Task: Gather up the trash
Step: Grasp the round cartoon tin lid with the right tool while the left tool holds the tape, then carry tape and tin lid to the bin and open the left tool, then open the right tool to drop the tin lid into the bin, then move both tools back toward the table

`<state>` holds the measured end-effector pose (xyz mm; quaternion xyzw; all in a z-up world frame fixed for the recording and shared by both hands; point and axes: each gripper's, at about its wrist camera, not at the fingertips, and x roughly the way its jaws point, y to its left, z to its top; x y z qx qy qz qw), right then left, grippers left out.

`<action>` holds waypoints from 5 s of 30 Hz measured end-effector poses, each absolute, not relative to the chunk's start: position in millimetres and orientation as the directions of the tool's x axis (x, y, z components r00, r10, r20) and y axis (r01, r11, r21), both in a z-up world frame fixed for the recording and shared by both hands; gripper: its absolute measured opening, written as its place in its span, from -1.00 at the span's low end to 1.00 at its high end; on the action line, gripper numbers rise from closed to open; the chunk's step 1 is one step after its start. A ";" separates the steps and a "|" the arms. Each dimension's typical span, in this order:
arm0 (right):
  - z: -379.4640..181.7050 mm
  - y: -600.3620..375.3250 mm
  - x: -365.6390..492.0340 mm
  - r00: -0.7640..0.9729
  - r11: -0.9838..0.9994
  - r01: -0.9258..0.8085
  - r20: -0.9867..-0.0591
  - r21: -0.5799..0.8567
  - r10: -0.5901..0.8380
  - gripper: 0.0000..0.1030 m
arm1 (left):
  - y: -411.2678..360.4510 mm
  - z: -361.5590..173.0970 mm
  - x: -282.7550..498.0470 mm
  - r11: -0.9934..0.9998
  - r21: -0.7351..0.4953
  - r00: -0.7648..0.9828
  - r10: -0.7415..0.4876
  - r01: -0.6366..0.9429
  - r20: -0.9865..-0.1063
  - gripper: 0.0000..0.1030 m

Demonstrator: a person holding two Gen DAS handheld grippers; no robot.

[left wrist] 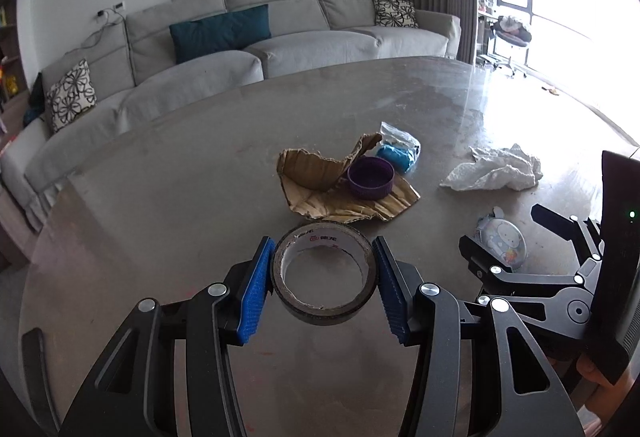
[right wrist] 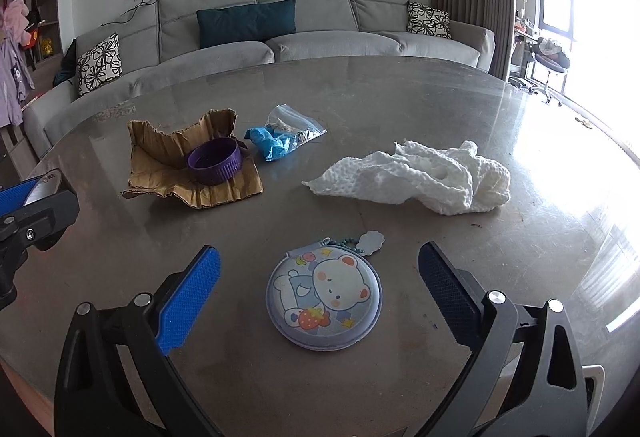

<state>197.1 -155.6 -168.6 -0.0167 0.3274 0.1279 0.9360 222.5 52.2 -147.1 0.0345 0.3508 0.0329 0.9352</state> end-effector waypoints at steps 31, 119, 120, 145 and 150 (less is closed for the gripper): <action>-128.4 -160.9 153.2 0.796 0.942 -0.334 -0.544 -0.032 0.264 0.09 | 20.2 -128.2 204.4 0.993 0.114 0.772 0.073 0.000 -0.631 -0.01; -182.2 -422.3 47.2 0.746 0.989 0.133 -0.651 -0.067 -0.144 0.30 | -253.0 -183.5 156.9 0.901 0.188 0.722 -0.173 0.390 -0.670 0.89; -186.4 -419.9 49.0 0.737 0.987 0.136 -0.657 -0.086 -0.158 0.66 | -251.6 -183.6 158.1 0.902 0.184 0.721 -0.176 0.391 -0.671 0.89; -173.8 -399.9 54.0 0.767 0.970 0.160 -0.595 -0.183 -0.239 0.91 | -221.0 -140.2 141.6 0.922 0.167 0.767 -0.179 0.350 -0.616 0.89; -159.7 -389.2 55.2 0.794 0.975 0.144 -0.568 -0.170 -0.217 0.91 | -203.9 -129.8 139.3 0.938 0.156 0.790 -0.163 0.310 -0.591 0.89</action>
